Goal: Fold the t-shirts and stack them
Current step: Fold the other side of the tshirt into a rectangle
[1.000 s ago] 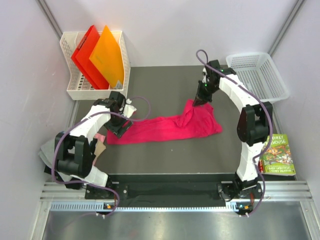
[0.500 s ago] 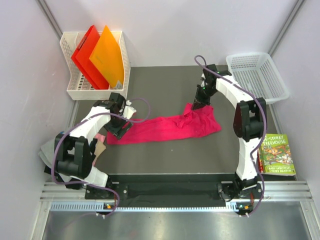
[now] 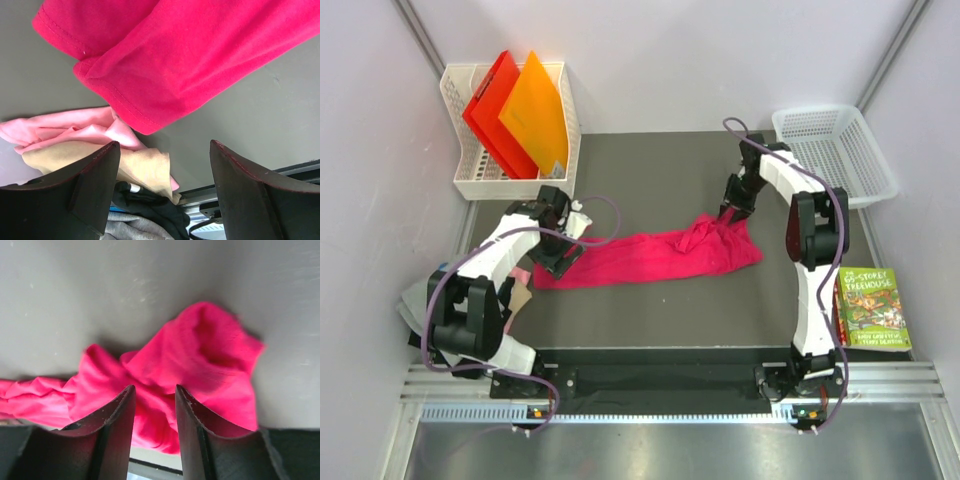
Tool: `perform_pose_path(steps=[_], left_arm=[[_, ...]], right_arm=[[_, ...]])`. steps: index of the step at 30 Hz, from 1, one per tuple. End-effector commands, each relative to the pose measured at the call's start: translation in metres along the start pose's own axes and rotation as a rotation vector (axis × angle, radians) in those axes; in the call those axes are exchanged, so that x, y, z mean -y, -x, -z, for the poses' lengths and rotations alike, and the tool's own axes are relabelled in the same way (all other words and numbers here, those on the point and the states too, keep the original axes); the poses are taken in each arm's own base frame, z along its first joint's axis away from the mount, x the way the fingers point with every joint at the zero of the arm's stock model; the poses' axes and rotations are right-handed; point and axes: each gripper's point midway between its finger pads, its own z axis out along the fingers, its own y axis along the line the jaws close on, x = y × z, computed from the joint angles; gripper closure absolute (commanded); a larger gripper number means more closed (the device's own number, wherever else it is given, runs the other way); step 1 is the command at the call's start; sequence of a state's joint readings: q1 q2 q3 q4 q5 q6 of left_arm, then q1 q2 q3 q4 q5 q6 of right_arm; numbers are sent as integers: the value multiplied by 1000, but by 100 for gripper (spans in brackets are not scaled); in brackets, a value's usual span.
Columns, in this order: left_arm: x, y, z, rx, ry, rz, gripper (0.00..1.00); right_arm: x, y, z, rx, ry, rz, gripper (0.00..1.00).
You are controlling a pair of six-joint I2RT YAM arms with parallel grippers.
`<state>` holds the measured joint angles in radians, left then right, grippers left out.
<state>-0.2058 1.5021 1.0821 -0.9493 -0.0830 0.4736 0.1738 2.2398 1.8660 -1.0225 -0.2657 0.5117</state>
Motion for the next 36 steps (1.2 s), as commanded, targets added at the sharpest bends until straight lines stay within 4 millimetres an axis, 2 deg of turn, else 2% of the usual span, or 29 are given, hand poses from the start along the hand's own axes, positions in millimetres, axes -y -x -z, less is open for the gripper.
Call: perform_pose_path(steps=[1, 9, 19, 30, 36], left_arm=[[4, -9, 7, 17, 2, 0, 23], [8, -10, 4, 18, -13, 7, 23], [10, -9, 3, 13, -24, 9, 23], [10, -9, 2, 12, -31, 4, 23], [11, -11, 1, 5, -35, 4, 23]], right_arm=[[-1, 25, 24, 102, 11, 27, 62], [-18, 16, 29, 86, 116, 17, 62], [-43, 25, 44, 111, 210, 4, 62], [-65, 25, 50, 120, 270, 4, 63], [-70, 28, 50, 126, 276, 0, 63]])
